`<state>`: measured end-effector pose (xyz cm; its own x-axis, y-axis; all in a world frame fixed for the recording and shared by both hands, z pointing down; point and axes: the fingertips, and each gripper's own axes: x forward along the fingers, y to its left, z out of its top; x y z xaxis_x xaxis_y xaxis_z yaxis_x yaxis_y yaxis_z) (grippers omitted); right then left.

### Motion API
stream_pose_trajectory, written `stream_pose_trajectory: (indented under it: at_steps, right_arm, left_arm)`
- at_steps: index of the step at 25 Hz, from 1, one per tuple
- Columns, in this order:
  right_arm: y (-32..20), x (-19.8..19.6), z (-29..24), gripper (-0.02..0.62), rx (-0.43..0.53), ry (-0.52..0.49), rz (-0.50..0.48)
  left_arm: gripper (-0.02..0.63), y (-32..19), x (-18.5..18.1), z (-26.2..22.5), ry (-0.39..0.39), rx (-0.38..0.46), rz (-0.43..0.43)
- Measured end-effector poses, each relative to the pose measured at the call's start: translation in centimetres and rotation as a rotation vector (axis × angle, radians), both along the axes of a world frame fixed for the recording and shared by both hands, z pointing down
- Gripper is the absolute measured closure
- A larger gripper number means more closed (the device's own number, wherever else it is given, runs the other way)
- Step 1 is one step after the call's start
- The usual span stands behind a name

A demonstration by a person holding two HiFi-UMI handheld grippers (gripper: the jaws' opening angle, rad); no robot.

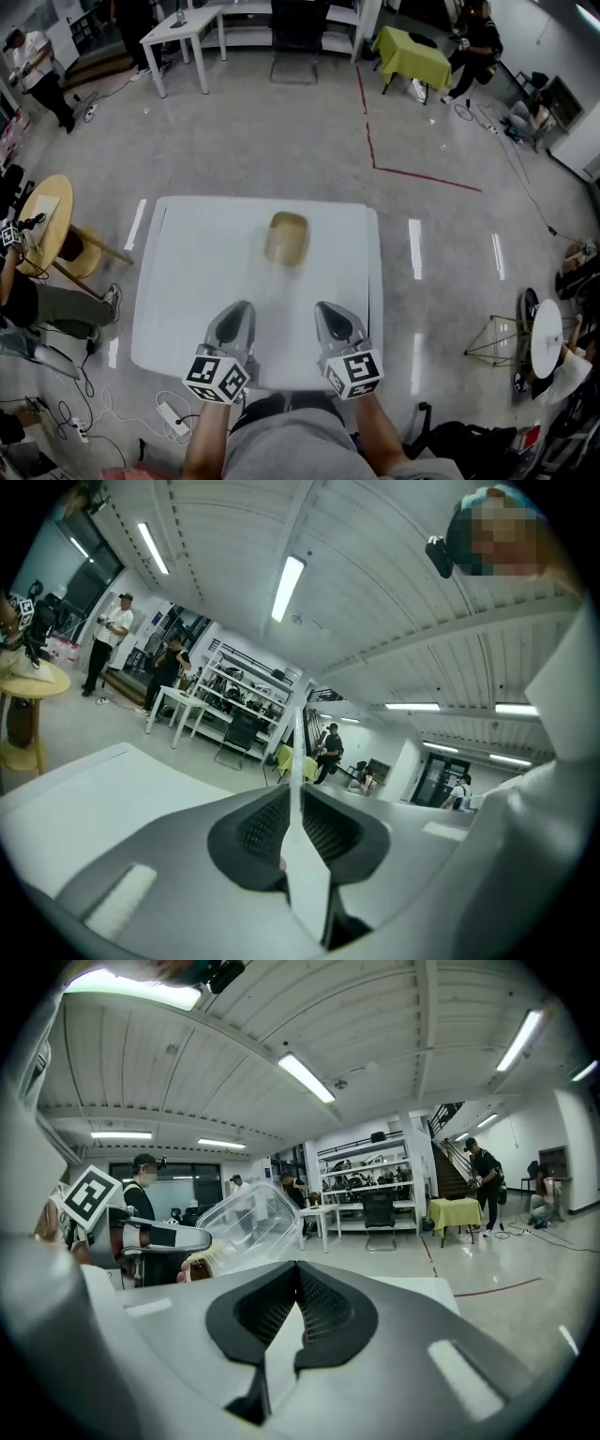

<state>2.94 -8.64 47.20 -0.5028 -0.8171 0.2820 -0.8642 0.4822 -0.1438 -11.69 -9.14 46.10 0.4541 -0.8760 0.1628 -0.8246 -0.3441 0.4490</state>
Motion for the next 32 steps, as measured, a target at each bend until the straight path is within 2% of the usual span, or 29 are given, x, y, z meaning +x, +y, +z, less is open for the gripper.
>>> stream_pose_trajectory:
  at_steps: [6,17,26,32]
  right_arm:
    - [3.1,-0.2,-1.5,0.591,0.029,-0.01,0.018]
    - [7.8,0.2,-2.2,0.591,0.049,-0.016,0.074]
    - [10.3,0.8,-1.5,0.591,0.033,-0.017,0.116]
    - [10.6,1.3,-1.3,0.591,0.029,-0.014,0.133]
  left_arm:
    - [0.558,3.6,-0.6,0.4,-0.118,0.002,-0.001]
    - [0.558,8.3,-0.2,1.4,-0.211,0.026,0.049]
    - [0.558,10.5,0.5,3.2,-0.212,-0.007,0.086]
    - [0.558,10.4,1.1,3.1,-0.222,-0.002,0.109]
